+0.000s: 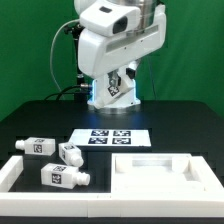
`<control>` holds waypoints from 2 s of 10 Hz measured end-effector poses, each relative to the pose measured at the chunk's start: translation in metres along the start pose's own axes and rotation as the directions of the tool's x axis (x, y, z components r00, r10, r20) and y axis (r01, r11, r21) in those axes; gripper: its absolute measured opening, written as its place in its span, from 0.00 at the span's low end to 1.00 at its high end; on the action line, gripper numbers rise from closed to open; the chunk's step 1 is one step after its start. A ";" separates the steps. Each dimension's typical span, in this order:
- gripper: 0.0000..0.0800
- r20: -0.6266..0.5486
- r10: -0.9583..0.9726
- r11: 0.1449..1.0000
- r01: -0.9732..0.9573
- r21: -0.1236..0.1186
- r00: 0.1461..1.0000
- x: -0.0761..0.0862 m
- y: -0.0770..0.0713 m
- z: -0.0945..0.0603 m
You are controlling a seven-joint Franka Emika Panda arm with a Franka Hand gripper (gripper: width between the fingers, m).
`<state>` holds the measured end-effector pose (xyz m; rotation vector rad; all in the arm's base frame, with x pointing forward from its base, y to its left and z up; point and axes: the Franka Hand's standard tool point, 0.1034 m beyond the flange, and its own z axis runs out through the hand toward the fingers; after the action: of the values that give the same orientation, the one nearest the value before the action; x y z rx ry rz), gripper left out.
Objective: Assemble one leg
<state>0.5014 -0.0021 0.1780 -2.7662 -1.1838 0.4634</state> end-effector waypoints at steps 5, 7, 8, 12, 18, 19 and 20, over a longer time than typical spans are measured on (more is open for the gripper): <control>0.41 -0.205 0.197 0.965 -0.153 0.212 0.959 0.053 -0.005 -0.016; 0.41 -0.354 0.300 0.949 -0.241 0.203 0.886 0.079 0.011 -0.045; 0.41 -0.435 0.314 0.949 -0.265 0.169 0.844 0.079 0.019 -0.046; 0.41 -0.545 0.327 0.942 -0.310 0.126 0.772 0.062 0.030 -0.035; 0.41 -0.467 0.539 0.840 -0.403 0.364 0.701 0.114 0.026 -0.011; 0.41 -0.432 0.600 0.797 -0.460 0.391 0.674 0.120 0.020 -0.018; 0.41 -0.415 0.612 0.789 -0.480 0.384 0.674 0.120 0.021 -0.025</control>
Offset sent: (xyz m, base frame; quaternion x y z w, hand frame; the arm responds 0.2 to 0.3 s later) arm 0.0413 0.0601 0.0056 0.1739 0.0630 0.0926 0.9784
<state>0.6022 0.0706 0.1692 -2.7044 -0.1312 -0.1237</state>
